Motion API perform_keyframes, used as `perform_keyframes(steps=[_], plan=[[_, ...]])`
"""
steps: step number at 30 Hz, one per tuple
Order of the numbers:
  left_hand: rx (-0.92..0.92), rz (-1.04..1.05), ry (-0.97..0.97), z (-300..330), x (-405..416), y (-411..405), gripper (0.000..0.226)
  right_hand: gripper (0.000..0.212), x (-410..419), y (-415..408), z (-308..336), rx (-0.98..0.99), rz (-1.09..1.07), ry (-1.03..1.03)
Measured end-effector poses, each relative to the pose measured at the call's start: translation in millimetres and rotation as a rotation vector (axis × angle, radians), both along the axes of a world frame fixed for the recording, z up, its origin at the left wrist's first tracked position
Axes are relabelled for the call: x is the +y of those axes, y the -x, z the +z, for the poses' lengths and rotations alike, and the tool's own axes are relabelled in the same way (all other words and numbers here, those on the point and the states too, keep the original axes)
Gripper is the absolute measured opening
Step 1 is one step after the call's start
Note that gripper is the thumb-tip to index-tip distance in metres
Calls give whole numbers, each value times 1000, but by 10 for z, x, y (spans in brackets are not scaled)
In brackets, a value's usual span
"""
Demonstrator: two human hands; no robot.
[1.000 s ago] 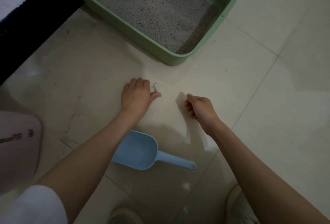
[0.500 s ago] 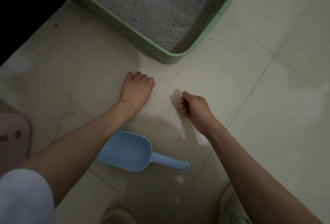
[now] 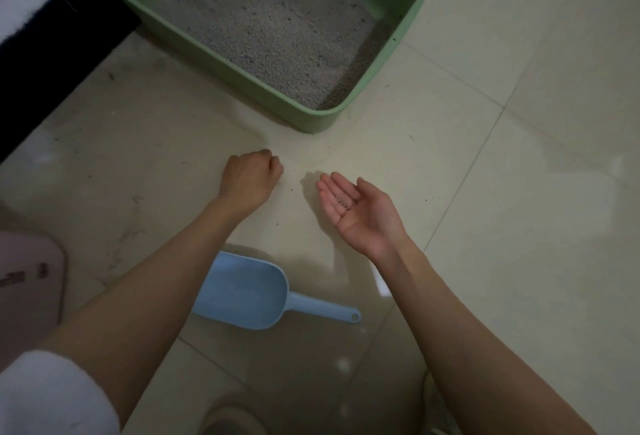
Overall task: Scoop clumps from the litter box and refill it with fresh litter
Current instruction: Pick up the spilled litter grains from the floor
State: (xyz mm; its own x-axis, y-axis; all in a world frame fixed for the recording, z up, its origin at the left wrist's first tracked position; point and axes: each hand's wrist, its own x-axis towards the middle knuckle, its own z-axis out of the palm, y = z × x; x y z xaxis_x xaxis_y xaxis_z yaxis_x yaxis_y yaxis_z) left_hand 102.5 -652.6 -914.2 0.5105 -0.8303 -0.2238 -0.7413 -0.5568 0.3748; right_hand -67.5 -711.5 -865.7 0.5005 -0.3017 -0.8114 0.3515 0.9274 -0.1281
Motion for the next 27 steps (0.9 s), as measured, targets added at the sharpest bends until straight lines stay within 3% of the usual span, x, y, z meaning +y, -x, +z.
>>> perform_keyframes(steps=[3, 6, 8, 10, 14, 27], plan=[[507, 260, 332, 390, 70, -43, 40, 43, 41, -152, 75, -161, -138, -21], [739, 250, 538, 1003, 207, -47, 41, 46, 152, -435, 245, -302, -168, -15], [864, 188, 551, 1357, 296, -58, 38, 49, 219, -638, 405, -380, -176, -3], [878, 173, 517, 1621, 372, -86, 40, 51, 265, -813, 564, -449, -189, 8], [729, 197, 468, 1909, 470, -89, 47, 52, 333, -1019, 773, -533, -170, 13], [727, 361, 481, 1980, 607, -103, 39, 52, 466, -1092, 872, -490, -71, 111]])
